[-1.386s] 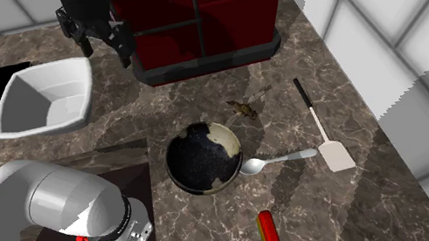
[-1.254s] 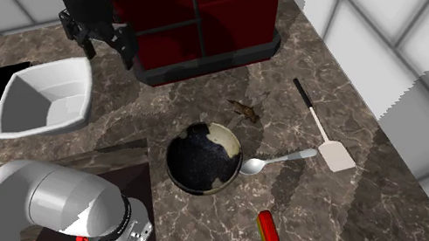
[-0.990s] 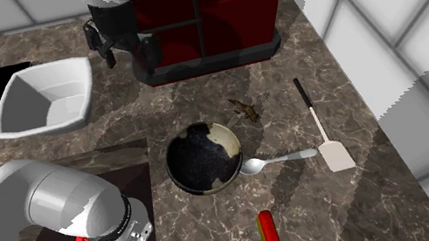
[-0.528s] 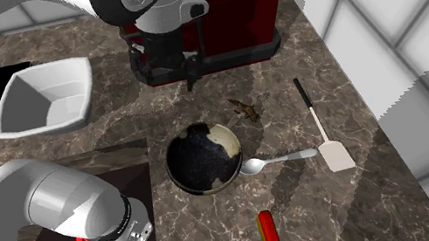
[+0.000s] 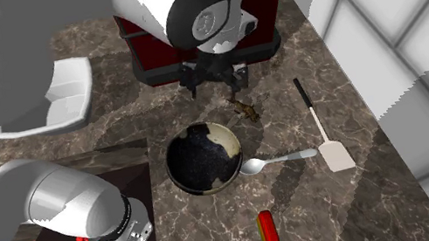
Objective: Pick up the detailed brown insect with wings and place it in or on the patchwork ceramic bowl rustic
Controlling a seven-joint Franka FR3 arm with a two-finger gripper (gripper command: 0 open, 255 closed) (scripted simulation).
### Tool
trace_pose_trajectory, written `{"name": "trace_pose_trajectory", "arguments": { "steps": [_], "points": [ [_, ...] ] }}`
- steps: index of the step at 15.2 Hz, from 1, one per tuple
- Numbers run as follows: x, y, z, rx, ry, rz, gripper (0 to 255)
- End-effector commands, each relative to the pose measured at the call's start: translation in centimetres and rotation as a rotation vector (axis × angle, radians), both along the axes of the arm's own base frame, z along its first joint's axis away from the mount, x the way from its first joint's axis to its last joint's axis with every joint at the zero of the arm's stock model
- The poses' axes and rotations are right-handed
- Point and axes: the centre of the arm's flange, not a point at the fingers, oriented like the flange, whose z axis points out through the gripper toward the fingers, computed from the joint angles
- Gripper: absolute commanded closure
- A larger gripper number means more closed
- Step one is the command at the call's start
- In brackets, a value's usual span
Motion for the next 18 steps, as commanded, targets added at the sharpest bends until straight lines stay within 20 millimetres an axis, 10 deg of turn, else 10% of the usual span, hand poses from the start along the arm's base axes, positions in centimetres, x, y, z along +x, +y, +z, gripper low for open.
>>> {"name": "trace_pose_trajectory", "arguments": {
  "steps": [1, 6, 18],
  "points": [
    [0.6, -2.2, -1.1, 0.001, -0.010, 0.036, 0],
    [2.6, -7.5, -3.9, 0.008, -0.031, 0.117, 0],
    [2.3, -7.2, -7.9, 0.008, -0.031, 0.117, 0]
  ]
}}
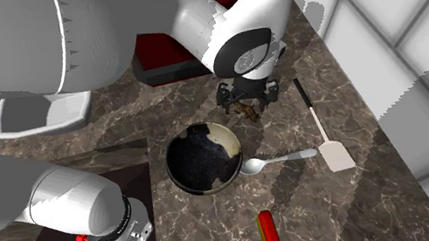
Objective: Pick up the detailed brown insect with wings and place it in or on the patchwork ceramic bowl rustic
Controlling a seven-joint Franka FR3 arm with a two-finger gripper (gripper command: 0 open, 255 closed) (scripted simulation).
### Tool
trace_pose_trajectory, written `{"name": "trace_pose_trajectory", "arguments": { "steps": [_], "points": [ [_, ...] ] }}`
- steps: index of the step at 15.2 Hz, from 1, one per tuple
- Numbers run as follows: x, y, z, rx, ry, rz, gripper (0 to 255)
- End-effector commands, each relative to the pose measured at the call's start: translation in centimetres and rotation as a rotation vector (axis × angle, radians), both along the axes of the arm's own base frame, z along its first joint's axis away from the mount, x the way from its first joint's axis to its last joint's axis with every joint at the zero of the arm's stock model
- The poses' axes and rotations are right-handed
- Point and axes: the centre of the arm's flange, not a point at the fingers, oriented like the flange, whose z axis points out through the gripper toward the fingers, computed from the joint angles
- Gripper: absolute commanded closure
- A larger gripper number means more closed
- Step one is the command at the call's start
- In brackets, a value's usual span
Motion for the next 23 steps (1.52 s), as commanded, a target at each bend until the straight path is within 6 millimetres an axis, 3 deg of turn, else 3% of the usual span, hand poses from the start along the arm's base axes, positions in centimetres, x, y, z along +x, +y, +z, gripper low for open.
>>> {"name": "trace_pose_trajectory", "arguments": {
  "steps": [1, 4, 5, 14, 23],
  "points": [
    [0.0, 0.0, 0.0, 0.000, 0.000, 0.000, 0],
    [0.0, 0.0, 0.0, 0.000, 0.000, 0.000, 0],
    [0.0, 0.0, 0.0, 0.000, 0.000, 0.000, 255],
    [0.0, 0.0, 0.0, 0.000, 0.000, 0.000, 255],
    [0.0, 0.0, 4.7, 0.000, 0.000, 0.000, 255]
  ]
}}
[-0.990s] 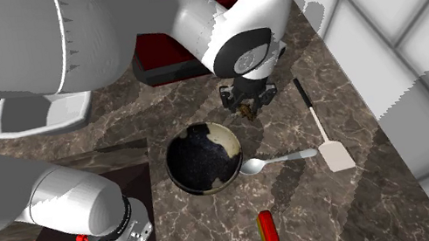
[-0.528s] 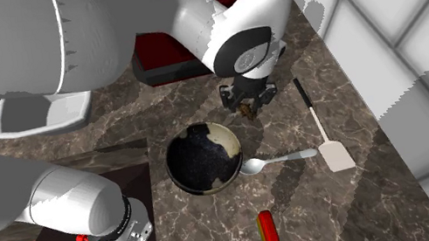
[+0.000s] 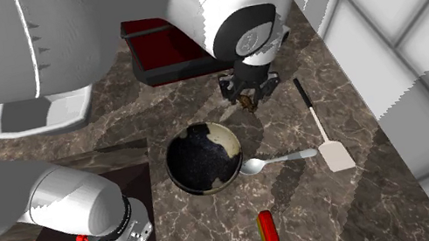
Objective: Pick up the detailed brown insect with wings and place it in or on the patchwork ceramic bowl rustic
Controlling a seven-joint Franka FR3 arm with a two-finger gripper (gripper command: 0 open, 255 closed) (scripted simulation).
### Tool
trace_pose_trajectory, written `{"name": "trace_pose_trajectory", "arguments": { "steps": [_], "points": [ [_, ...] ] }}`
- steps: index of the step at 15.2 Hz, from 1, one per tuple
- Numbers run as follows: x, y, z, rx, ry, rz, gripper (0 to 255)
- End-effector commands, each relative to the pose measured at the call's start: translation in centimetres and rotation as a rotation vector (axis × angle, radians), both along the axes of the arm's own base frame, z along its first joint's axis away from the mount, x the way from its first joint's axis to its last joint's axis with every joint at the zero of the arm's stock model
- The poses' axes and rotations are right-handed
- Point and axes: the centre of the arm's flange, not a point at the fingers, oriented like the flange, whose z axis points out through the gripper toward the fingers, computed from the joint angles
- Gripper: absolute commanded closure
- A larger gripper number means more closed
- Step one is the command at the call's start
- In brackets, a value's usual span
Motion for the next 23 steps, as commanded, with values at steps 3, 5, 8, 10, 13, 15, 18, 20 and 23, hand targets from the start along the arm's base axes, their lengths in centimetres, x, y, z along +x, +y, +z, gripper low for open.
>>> {"name": "trace_pose_trajectory", "arguments": {
  "steps": [3, 5, 8, 10, 13, 15, 18, 20, 23],
  "points": [
    [0.1, 0.0, 2.2, 0.000, 0.000, 0.000, 255],
    [0.1, 0.0, 3.2, 0.000, 0.000, 0.000, 255],
    [0.1, 0.0, 4.8, 0.000, 0.000, 0.000, 255],
    [0.1, 0.0, 5.9, 0.000, 0.000, 0.000, 255],
    [0.1, 0.0, 7.5, 0.000, 0.000, 0.000, 255],
    [0.1, 0.0, 8.5, 0.000, 0.000, 0.000, 255],
    [0.1, 0.0, 10.1, 0.000, 0.000, 0.000, 255],
    [0.1, 0.0, 11.2, 0.000, 0.000, 0.000, 255],
    [0.1, 0.0, 12.7, 0.000, 0.000, 0.000, 255]
  ]
}}
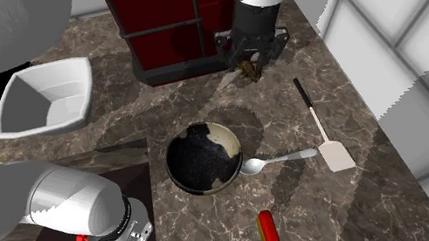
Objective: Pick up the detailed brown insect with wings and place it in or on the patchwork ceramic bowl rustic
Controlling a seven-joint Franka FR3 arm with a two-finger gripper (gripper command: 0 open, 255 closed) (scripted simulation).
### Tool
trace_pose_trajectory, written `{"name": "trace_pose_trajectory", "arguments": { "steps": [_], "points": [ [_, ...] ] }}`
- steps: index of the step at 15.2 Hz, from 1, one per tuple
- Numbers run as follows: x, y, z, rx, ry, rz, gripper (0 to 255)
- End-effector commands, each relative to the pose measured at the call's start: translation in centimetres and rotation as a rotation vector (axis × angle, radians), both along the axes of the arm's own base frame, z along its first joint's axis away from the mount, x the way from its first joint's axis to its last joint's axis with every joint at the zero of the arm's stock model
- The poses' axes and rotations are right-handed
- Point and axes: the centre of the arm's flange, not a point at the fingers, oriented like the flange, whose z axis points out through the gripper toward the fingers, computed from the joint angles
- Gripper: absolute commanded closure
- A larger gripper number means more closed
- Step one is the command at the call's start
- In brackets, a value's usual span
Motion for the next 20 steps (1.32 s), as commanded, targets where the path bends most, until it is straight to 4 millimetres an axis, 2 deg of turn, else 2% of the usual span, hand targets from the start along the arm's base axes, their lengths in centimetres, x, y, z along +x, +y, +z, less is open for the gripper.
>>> {"name": "trace_pose_trajectory", "arguments": {
  "steps": [1, 13, 14, 20],
  "points": [
    [0.0, 0.0, 0.6, 0.000, 0.000, 0.000, 255],
    [-15.4, 3.7, 0.7, 0.000, 0.000, 0.000, 255],
    [-17.3, 4.2, 0.8, 0.000, 0.000, 0.000, 255],
    [-17.3, 4.2, -2.4, 0.000, 0.000, 0.000, 255]
  ]
}}
